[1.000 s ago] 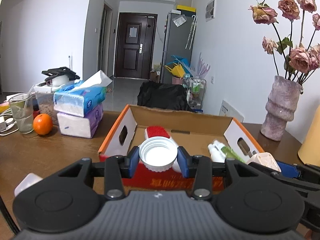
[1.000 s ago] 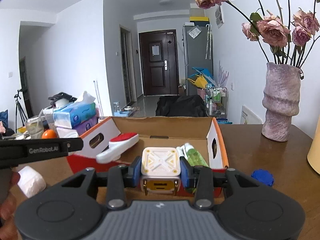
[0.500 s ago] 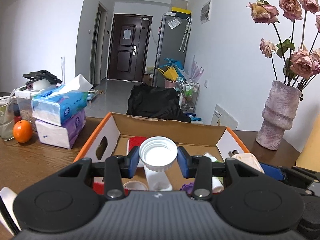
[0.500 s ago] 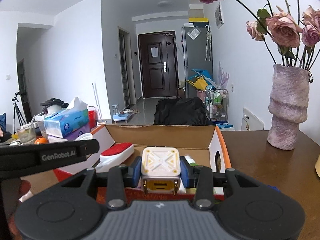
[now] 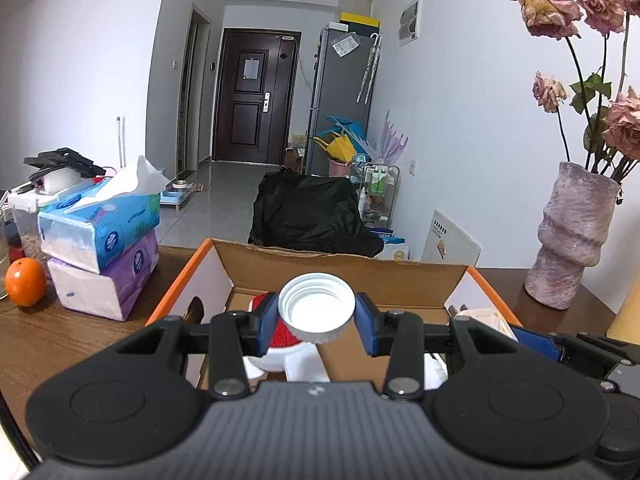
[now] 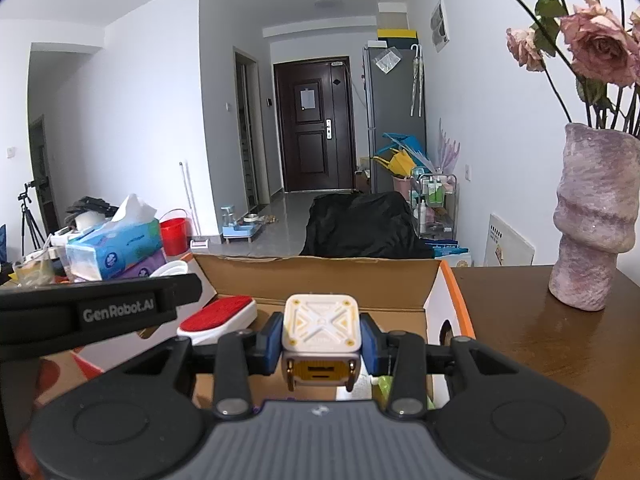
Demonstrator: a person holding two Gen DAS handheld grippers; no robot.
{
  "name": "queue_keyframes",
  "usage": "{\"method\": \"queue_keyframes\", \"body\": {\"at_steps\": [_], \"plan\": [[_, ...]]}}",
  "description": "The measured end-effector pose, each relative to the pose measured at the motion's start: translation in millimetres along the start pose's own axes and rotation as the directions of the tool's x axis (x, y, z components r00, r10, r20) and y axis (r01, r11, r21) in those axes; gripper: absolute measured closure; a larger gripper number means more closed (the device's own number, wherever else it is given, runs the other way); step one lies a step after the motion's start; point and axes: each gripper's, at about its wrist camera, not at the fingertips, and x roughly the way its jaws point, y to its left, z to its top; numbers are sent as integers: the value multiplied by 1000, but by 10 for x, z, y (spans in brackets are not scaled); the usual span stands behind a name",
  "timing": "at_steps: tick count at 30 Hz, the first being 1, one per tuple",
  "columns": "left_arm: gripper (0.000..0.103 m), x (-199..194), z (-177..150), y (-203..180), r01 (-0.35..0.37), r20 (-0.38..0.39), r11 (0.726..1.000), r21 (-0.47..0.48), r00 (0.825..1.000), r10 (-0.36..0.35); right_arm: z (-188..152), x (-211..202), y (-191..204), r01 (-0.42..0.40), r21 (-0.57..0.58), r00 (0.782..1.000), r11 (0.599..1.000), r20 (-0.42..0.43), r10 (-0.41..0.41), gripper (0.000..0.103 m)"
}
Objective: Organize rigid objects
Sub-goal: 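Open both grippers to drop the cap and plug cube into the box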
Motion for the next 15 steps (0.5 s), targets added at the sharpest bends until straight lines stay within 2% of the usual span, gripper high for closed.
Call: {"method": "queue_keyframes", "body": {"at_steps": [15], "plan": [[61, 344, 89, 84, -13, -20, 1000, 7, 1000, 13, 52, 338, -27, 7, -5, 999, 1000, -35, -8, 65]]}}
